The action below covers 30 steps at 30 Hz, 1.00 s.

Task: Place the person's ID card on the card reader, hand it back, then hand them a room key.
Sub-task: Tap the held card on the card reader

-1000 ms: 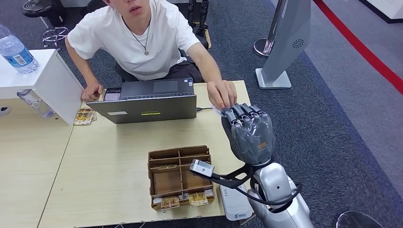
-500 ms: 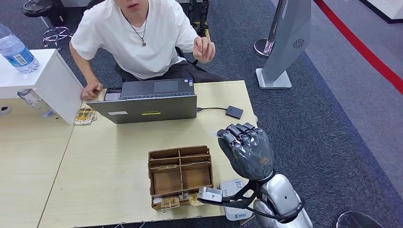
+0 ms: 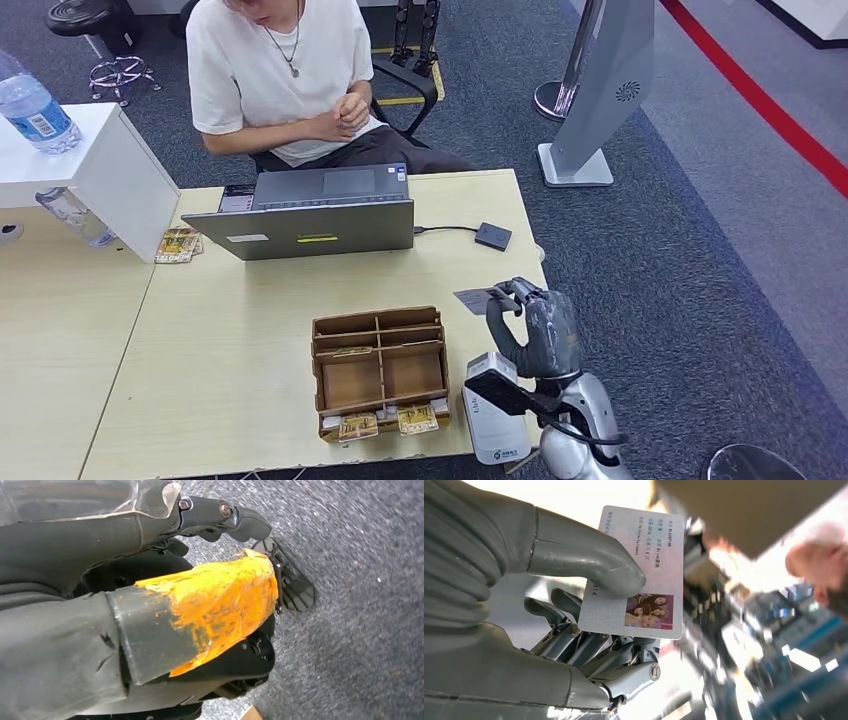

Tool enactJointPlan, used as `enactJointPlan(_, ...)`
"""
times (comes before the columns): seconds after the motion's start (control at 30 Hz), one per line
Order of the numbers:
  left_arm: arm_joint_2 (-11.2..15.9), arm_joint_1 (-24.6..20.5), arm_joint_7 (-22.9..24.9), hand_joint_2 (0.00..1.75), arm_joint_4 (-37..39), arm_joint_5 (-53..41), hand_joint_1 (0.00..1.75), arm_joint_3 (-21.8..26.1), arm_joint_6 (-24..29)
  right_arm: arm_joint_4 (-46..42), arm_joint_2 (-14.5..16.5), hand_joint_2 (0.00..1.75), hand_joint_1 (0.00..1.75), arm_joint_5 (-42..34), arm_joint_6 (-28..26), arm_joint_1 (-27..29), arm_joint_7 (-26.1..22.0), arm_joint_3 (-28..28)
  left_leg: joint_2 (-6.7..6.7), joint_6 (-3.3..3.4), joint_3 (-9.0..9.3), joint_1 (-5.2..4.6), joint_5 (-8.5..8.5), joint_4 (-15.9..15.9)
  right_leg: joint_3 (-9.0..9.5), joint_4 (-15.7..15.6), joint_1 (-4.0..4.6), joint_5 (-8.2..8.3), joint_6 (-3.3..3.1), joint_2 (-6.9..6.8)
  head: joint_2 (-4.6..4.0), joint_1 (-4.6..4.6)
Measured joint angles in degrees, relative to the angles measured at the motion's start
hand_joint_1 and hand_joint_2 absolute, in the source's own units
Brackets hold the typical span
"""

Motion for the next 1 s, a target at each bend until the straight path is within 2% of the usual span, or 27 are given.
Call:
enactJointPlan(0.13,0.1,0.1,0.0,0.00,0.3,-1.2,0.00,-1.1,-1.3,1.0,-2.0,1.75,1.75,-9.3,6.3,-0.2,-2.1,0.7,-0.01,0.00,0.00,0.00,0.00,0.0,-0.01,0.0,0.00,0.00,0.00,0.00,0.00,0.00)
enactJointPlan(0.27,0.3,0.1,0.0,0.00,0.4,-2.8,0.00,-2.3,-2.7,1.7,-3.2,1.75,1.75,-15.6,11.6,-0.4,-4.2,0.6,-0.01,0.00,0.00,0.00,0.00,0.0,-0.01,0.0,0.01,0.00,0.00,0.00,0.00,-0.01)
enactJointPlan(0.6,0.9,0.2,1.2,0.00,0.9,-7.1,0.00,-6.1,-5.3,3.7,-5.2,1.75,1.75,-23.3,22.4,-2.0,-6.4,-1.0,0.00,0.00,0.00,0.00,0.00,0.0,-0.01,0.0,0.00,0.00,0.00,0.00,0.00,0.00)
enactJointPlan(0.87,1.5,0.3,2.3,0.00,1.2,-9.8,0.00,-8.8,-7.5,6.3,-7.4,1.75,1.75,-31.1,36.1,-3.0,-9.0,-3.2,-0.01,0.00,0.00,-0.01,0.00,0.0,-0.02,0.0,0.00,0.00,0.00,0.00,0.00,0.00)
enactJointPlan(1.0,1.8,0.3,2.8,0.00,1.3,-10.8,0.00,-10.2,-8.2,7.1,-8.6,1.75,1.75,-33.6,40.8,-2.8,-9.7,-4.5,-0.01,0.00,0.00,-0.01,0.00,0.0,-0.02,0.0,0.00,0.00,0.00,0.00,0.00,-0.01)
